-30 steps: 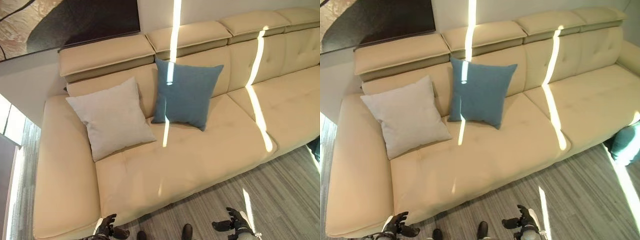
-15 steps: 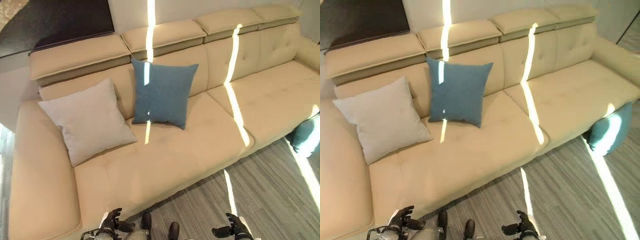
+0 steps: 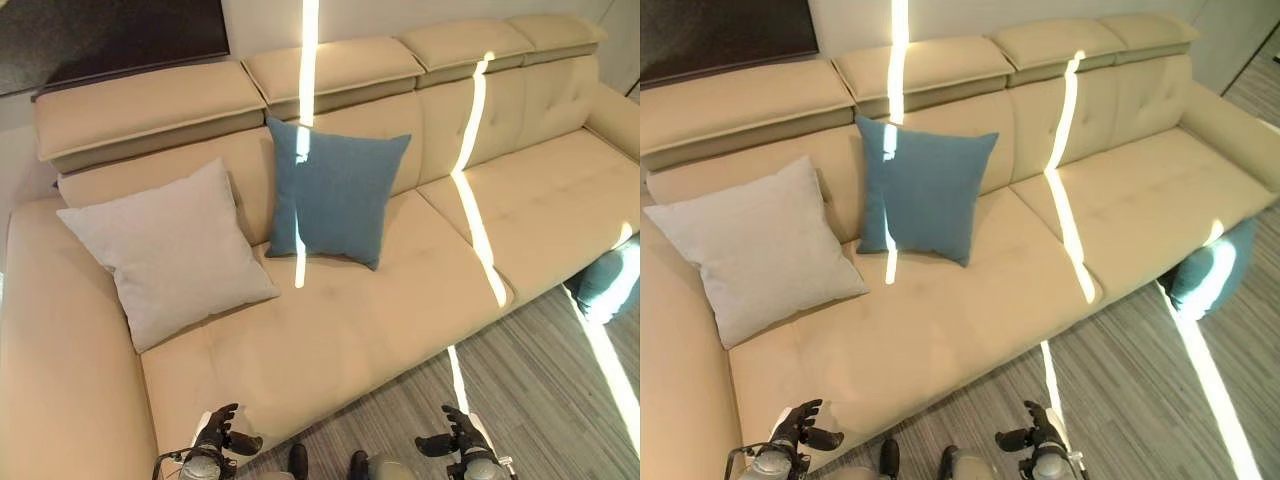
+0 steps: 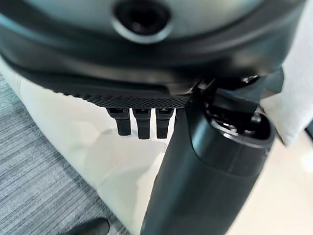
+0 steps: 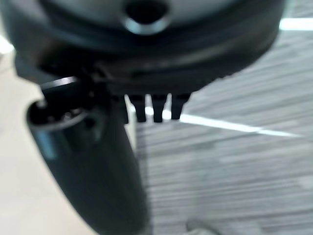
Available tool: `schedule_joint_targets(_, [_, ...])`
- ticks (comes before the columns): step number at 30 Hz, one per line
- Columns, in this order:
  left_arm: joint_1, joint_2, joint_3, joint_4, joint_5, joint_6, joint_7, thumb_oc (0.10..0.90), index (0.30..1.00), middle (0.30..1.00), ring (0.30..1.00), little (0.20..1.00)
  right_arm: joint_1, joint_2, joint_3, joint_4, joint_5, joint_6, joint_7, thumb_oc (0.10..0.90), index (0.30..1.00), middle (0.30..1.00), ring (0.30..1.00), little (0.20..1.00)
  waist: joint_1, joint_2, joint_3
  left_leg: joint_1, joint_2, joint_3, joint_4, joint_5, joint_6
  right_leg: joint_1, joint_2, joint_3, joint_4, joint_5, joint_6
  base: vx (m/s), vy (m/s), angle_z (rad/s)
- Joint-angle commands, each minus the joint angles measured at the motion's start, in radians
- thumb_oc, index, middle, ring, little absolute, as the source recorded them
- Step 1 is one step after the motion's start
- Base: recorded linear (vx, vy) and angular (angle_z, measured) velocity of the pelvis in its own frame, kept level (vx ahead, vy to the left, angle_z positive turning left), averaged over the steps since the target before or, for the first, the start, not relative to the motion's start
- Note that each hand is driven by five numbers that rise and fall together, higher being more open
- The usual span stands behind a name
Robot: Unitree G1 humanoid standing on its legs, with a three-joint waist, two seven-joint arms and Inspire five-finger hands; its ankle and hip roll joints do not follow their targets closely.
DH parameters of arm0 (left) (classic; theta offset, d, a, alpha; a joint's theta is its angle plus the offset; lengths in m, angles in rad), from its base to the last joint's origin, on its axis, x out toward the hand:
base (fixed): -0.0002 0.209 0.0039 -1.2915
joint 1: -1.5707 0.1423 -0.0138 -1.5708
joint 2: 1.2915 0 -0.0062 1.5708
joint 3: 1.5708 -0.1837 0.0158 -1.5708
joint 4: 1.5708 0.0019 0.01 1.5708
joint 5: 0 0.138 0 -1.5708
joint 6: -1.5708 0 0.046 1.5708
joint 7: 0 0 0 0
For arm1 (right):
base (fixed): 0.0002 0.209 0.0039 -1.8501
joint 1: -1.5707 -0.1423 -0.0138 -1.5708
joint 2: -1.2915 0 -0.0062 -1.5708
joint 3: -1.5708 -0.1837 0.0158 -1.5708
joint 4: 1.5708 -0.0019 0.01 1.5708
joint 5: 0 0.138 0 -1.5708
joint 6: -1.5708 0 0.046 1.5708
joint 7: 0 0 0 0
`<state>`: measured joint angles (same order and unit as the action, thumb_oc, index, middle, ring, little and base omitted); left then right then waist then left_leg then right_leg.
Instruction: Pick up all the scattered cushions and arrange them neatly on the sofa.
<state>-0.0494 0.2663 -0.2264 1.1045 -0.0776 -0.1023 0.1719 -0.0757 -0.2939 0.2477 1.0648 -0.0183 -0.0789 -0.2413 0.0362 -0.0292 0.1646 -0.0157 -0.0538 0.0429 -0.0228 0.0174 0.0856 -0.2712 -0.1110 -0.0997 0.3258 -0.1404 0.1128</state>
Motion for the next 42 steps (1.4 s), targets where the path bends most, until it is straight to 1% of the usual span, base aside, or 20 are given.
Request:
schedule_joint_targets(1, [-0.007,0.000,0.029,-0.006,-0.002,-0.026,0.028,0.800,0.900,0.900,0.900,0.900,-0.016,-0.049,-0.007,-0.041,-0.015,-0.015,-0.025,0.800,0.900,0.900,0.900,0.900,-0.026,-0.026,0.001,-0.007,-0.018,-0.081,0.079,-0.117,-0.060,0.024,0.015,0.060,-0.258,0.193,0.045,0.16,-0.131,0.27])
schedule_joint_targets(4, [-0.017,-0.004,0.032,0.011,0.000,-0.030,0.033,0.800,0.900,0.900,0.900,0.900,-0.023,-0.049,-0.004,-0.047,-0.023,-0.011,-0.027,0.800,0.900,0.900,0.900,0.900,-0.035,-0.022,0.011,0.007,-0.011,-0.096,0.072,-0.121,-0.070,0.003,0.003,0.039,-0.295,0.219,0.057,0.13,-0.116,0.42])
schedule_joint_targets(6, [-0.019,-0.009,0.032,0.020,0.010,-0.033,0.035,0.800,0.900,0.900,0.900,0.900,-0.021,-0.049,-0.002,-0.049,-0.028,-0.016,-0.026,0.800,0.900,0.900,0.900,0.900,-0.038,-0.035,-0.004,0.026,-0.016,-0.101,0.053,-0.131,-0.080,0.033,-0.013,0.024,-0.335,0.236,0.059,0.22,-0.204,0.47])
schedule_joint_targets(9, [-0.011,-0.014,0.024,0.009,0.005,-0.033,0.033,0.800,0.900,0.900,0.900,0.900,-0.005,-0.053,-0.007,-0.065,-0.018,-0.025,-0.024,0.800,0.900,0.900,0.900,0.900,-0.050,-0.037,-0.027,0.063,0.028,-0.114,0.031,-0.144,-0.110,0.058,0.002,0.027,-0.312,0.239,0.038,0.27,-0.318,0.42])
schedule_joint_targets(11, [-0.017,-0.017,0.008,-0.001,0.001,-0.028,0.029,0.800,0.900,0.900,0.900,0.900,0.005,-0.063,-0.017,-0.077,0.000,-0.035,-0.025,0.800,0.900,0.900,0.900,0.900,-0.066,-0.039,-0.026,0.020,0.068,-0.095,0.126,-0.164,-0.147,0.102,0.012,0.002,-0.319,0.205,0.016,0.20,-0.350,0.38])
schedule_joint_targets(13, [-0.026,-0.017,-0.004,-0.018,-0.005,-0.028,0.028,0.800,0.900,0.900,0.900,0.900,0.004,-0.072,-0.019,-0.077,0.008,-0.038,-0.031,0.800,0.900,0.900,0.900,0.900,-0.066,-0.049,-0.006,-0.067,0.085,-0.069,0.291,-0.132,-0.170,0.131,0.010,-0.016,-0.319,0.185,-0.009,0.05,-0.220,0.89])
schedule_joint_targets(15, [-0.036,-0.017,-0.017,-0.032,-0.011,-0.026,0.022,0.800,0.900,0.900,0.900,0.900,0.004,-0.078,-0.023,-0.072,0.022,-0.035,-0.032,0.800,0.900,0.900,0.900,0.900,-0.059,-0.062,0.012,-0.148,0.087,-0.037,0.412,-0.104,-0.156,0.172,0.018,-0.032,-0.330,0.159,-0.035,0.08,-0.204,0.41])
schedule_joint_targets(16, [-0.035,-0.019,-0.021,-0.031,-0.009,-0.024,0.015,0.800,0.900,0.900,0.900,0.900,0.008,-0.076,-0.025,-0.064,0.027,-0.035,-0.031,0.800,0.900,0.900,0.900,0.900,-0.055,-0.064,0.011,-0.160,0.072,-0.031,0.396,-0.116,-0.148,0.184,0.021,-0.034,-0.338,0.154,-0.035,0.27,-0.168,0.39])
schedule_joint_targets(17, [-0.038,-0.019,-0.032,-0.021,0.010,-0.018,0.008,0.800,0.900,0.900,0.900,0.900,0.021,-0.070,-0.029,-0.041,0.042,-0.033,-0.030,0.800,0.900,0.900,0.900,0.900,-0.054,-0.067,-0.004,-0.186,0.048,0.016,0.300,-0.119,-0.128,0.210,0.027,-0.051,-0.359,0.145,-0.031,0.27,-0.076,0.54])
schedule_joint_targets(18, [-0.040,-0.016,-0.036,-0.024,0.013,-0.016,0.004,0.800,0.900,0.900,0.900,0.900,0.023,-0.069,-0.029,-0.035,0.046,-0.028,-0.032,0.800,0.900,0.900,0.900,0.900,-0.052,-0.064,-0.006,-0.210,0.044,0.039,0.271,-0.092,-0.125,0.217,0.036,-0.053,-0.362,0.139,-0.034,0.28,-0.027,0.58])
schedule_joint_targets(20, [-0.032,-0.017,-0.033,-0.023,0.019,-0.015,-0.003,0.800,0.900,0.900,0.900,0.900,0.031,-0.067,-0.030,-0.030,0.042,-0.027,-0.027,0.800,0.900,0.900,0.900,0.900,-0.051,-0.050,-0.016,-0.169,0.047,0.066,0.181,-0.074,-0.122,0.234,0.060,-0.047,-0.366,0.124,-0.031,0.19,0.061,0.20])
schedule_joint_targets(23, [-0.016,-0.016,-0.030,-0.029,0.021,-0.011,0.001,0.800,0.900,0.900,0.900,0.900,0.046,-0.060,-0.030,-0.046,0.027,-0.026,-0.027,0.800,0.900,0.900,0.900,0.900,-0.051,-0.052,-0.028,-0.140,0.026,0.035,0.150,-0.071,-0.119,0.239,0.066,-0.040,-0.347,0.111,-0.027,0.17,0.100,-0.30])
schedule_joint_targets(24, [-0.014,-0.009,-0.027,-0.033,0.028,-0.010,0.003,0.800,0.900,0.900,0.900,0.900,0.049,-0.058,-0.026,-0.053,0.016,-0.026,-0.028,0.800,0.900,0.900,0.900,0.900,-0.047,-0.056,-0.038,-0.111,0.024,0.041,0.122,-0.076,-0.108,0.240,0.064,-0.034,-0.329,0.103,-0.022,0.17,0.133,-0.25])
schedule_joint_targets(28, [-0.016,0.008,-0.012,-0.051,0.021,-0.013,0.006,0.800,0.900,0.900,0.900,0.900,0.043,-0.049,-0.017,-0.059,-0.004,-0.022,-0.023,0.800,0.900,0.900,0.900,0.900,-0.030,-0.066,-0.036,-0.087,0.022,0.050,0.100,-0.083,-0.088,0.218,0.045,-0.034,-0.250,0.094,0.001,0.05,0.108,-0.10])
schedule_joint_targets(29, [-0.020,0.019,-0.006,-0.066,0.013,-0.016,0.008,0.800,0.900,0.900,0.900,0.900,0.036,-0.043,-0.015,-0.060,-0.009,-0.019,-0.024,0.800,0.900,0.900,0.900,0.900,-0.029,-0.066,-0.028,-0.083,0.024,0.045,0.099,-0.082,-0.081,0.185,0.037,-0.023,-0.193,0.098,0.017,0.01,0.082,-0.16])
schedule_joint_targets(31, [-0.024,0.027,-0.006,-0.083,0.006,-0.023,0.014,0.800,0.900,0.900,0.900,0.900,0.038,-0.037,-0.022,-0.071,-0.002,-0.021,-0.025,0.800,0.900,0.900,0.900,0.900,-0.038,-0.063,-0.025,-0.072,0.020,0.027,0.081,-0.080,-0.077,0.160,0.043,0.023,-0.179,0.106,0.026,0.05,0.040,-0.24])
schedule_joint_targets(32, [-0.025,0.029,-0.005,-0.108,-0.002,-0.031,0.019,0.800,0.900,0.900,0.900,0.900,0.039,-0.034,-0.027,-0.076,0.002,-0.021,-0.026,0.800,0.900,0.900,0.900,0.900,-0.045,-0.058,-0.029,-0.058,0.014,0.014,0.058,-0.076,-0.077,0.148,0.044,0.060,-0.211,0.124,0.030,0.10,0.002,0.21])
schedule_joint_targets(35, [-0.034,0.035,-0.008,-0.139,-0.025,-0.041,0.030,0.800,0.900,0.900,0.900,0.900,0.035,-0.034,-0.031,-0.073,0.011,-0.020,-0.026,0.800,0.900,0.900,0.900,0.900,-0.055,-0.054,-0.023,-0.046,0.005,-0.012,0.041,-0.068,-0.078,0.121,0.037,0.082,-0.248,0.154,0.033,0.07,-0.010,0.60])
schedule_joint_targets(39, [-0.032,0.043,0.003,-0.221,-0.047,-0.055,0.040,0.800,0.900,0.900,0.900,0.900,0.028,-0.044,-0.030,-0.114,0.006,-0.027,-0.036,0.800,0.900,0.900,0.900,0.900,-0.039,-0.061,-0.037,-0.035,0.003,-0.018,-0.018,-0.045,-0.088,0.153,0.026,0.056,-0.337,0.182,0.038,0.04,-0.085,0.50])
schedule_joint_targets(42, [-0.006,0.051,0.038,-0.394,-0.102,-0.071,0.061,0.800,0.900,0.900,0.900,0.900,0.037,-0.069,-0.061,-0.260,0.013,-0.047,-0.058,0.800,0.900,0.900,0.900,0.900,-0.033,-0.063,-0.037,-0.034,0.017,-0.028,-0.056,-0.028,-0.102,0.172,0.039,0.037,-0.406,0.197,0.032,0.01,-0.126,0.09])
